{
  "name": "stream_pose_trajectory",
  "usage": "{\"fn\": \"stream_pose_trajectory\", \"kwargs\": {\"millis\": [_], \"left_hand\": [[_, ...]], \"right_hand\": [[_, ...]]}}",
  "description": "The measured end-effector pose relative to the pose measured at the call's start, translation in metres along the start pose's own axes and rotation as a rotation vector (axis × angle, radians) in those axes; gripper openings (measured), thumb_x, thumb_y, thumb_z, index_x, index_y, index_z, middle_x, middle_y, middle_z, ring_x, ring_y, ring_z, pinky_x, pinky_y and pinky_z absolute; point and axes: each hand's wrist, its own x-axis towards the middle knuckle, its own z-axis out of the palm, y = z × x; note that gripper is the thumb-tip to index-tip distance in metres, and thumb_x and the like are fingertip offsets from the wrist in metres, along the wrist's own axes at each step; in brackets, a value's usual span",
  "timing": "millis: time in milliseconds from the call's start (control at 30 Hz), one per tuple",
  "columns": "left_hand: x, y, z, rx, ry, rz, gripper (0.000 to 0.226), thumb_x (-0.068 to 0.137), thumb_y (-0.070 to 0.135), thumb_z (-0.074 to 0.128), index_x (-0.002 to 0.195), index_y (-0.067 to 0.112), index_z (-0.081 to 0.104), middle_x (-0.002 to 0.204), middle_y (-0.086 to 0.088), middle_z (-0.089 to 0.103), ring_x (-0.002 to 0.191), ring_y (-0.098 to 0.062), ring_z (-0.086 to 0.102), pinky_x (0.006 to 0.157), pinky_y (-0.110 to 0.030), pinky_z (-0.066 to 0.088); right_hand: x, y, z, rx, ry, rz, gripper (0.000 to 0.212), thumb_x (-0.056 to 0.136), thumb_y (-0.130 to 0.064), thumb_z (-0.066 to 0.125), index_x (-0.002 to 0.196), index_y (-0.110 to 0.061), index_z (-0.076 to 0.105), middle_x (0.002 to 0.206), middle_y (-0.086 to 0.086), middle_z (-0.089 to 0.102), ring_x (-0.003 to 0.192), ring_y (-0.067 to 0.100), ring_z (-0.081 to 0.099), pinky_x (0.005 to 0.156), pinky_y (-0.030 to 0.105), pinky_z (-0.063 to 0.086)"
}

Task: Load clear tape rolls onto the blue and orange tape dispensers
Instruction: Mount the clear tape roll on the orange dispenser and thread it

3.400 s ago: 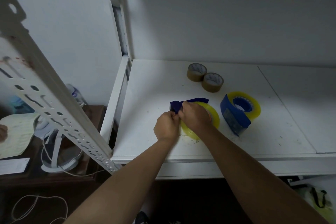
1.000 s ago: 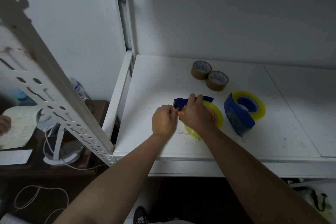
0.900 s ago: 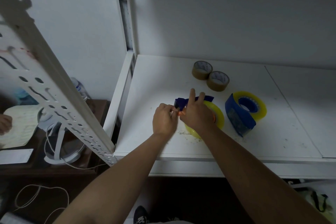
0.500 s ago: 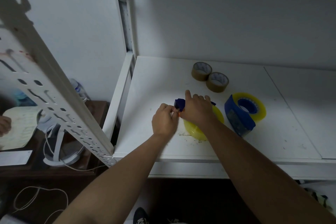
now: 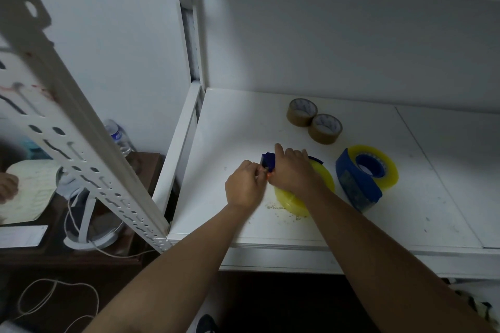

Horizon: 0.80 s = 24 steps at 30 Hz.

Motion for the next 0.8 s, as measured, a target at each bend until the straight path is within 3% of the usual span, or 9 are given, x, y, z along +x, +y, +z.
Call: {"fn": "stream_pose_trajectory", "kwargs": {"millis": [167, 267, 433, 600, 800], "left_hand": [[-0.001, 0.001, 0.000, -0.022, 0.002, -0.002, 0.022, 0.093, 0.031, 0.050, 0.082, 0.020, 0.065, 0.090, 0.008, 0.060, 0.074, -0.015, 0.056, 0.064, -0.029, 0.042], [0.000, 0.001, 0.000, -0.038, -0.006, -0.002, 0.022, 0.093, 0.030, 0.051, 0.081, 0.018, 0.065, 0.089, 0.007, 0.060, 0.073, -0.016, 0.056, 0.063, -0.030, 0.043], [0.000, 0.001, 0.002, -0.002, 0.005, 0.017, 0.025, 0.092, 0.030, 0.049, 0.076, 0.016, 0.062, 0.083, 0.005, 0.059, 0.068, -0.017, 0.054, 0.061, -0.033, 0.045], [0.000, -0.001, 0.004, 0.010, -0.003, 0.028, 0.027, 0.094, 0.031, 0.047, 0.077, 0.015, 0.061, 0.085, 0.003, 0.058, 0.068, -0.019, 0.055, 0.060, -0.035, 0.047], [-0.003, -0.003, 0.005, -0.017, 0.004, 0.013, 0.025, 0.090, 0.019, 0.048, 0.068, 0.010, 0.056, 0.078, -0.002, 0.054, 0.076, -0.019, 0.047, 0.062, -0.030, 0.036]], "right_hand": [[0.008, 0.000, -0.003, -0.003, -0.003, -0.018, 0.074, 0.085, -0.041, 0.060, 0.141, -0.007, 0.026, 0.114, 0.016, 0.060, 0.100, 0.033, 0.059, 0.083, 0.039, 0.043], [0.012, 0.000, -0.001, 0.009, -0.014, -0.007, 0.066, 0.083, -0.040, 0.061, 0.135, -0.010, 0.033, 0.116, 0.013, 0.060, 0.101, 0.033, 0.059, 0.079, 0.038, 0.044], [0.016, 0.000, 0.002, 0.005, -0.039, 0.007, 0.059, 0.084, -0.041, 0.059, 0.130, -0.013, 0.037, 0.124, 0.013, 0.055, 0.113, 0.035, 0.052, 0.091, 0.043, 0.040], [0.014, 0.001, 0.002, 0.016, -0.011, 0.019, 0.059, 0.084, -0.051, 0.055, 0.126, -0.014, 0.039, 0.122, 0.012, 0.057, 0.111, 0.033, 0.053, 0.092, 0.043, 0.038], [0.003, 0.005, 0.000, 0.059, 0.008, 0.058, 0.069, 0.080, -0.064, 0.046, 0.131, -0.018, 0.038, 0.129, 0.012, 0.052, 0.124, 0.033, 0.043, 0.109, 0.055, 0.021]]}}
